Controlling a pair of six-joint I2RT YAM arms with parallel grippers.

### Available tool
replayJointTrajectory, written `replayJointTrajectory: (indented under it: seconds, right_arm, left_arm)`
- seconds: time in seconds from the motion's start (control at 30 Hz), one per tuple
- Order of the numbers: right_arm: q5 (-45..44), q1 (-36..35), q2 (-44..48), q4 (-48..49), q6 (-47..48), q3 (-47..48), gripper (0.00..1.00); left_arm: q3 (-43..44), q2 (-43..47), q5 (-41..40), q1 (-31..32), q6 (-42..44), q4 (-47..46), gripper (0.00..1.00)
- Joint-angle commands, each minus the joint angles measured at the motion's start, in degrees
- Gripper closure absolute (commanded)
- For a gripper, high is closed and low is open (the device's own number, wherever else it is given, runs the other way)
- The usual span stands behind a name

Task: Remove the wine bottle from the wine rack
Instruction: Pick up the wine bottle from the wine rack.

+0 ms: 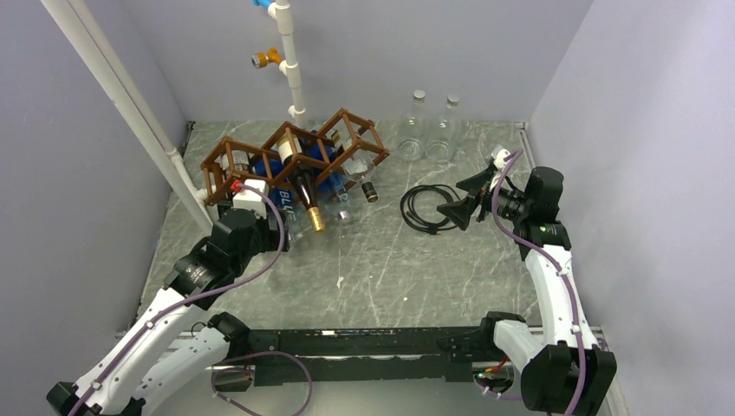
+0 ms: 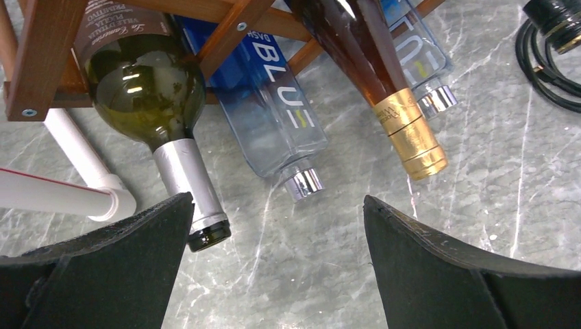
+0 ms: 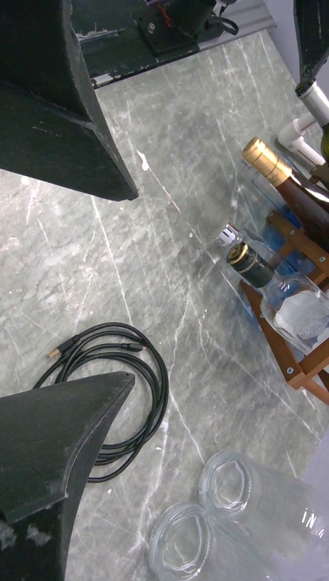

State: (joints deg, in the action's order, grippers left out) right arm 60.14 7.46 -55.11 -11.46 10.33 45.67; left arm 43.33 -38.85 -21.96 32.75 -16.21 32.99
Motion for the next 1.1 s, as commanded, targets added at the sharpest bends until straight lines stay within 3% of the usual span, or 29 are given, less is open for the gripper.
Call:
replayJointTrajectory:
  seconds: [0.0,0.57,1.07]
  right_arm:
    - [1.7,0.2,0.8,3.0,0.5,-0.1,0.02]
    - [2.0,0.1,0.4,2.8,0.7,0.0,0.02]
    - [2.3,0.1,0.7,2.8,0.7,-0.1,0.02]
  left_arm:
    - [2.7,-0.3,-3.8,-0.3,-0.1,0.7,0.00]
    - [5.9,-3.5,-12.9,-1.1,6.7,-1.6,0.01]
    - [5.3,-8.2,-4.7,-12.9,0.4,-3.5,0.02]
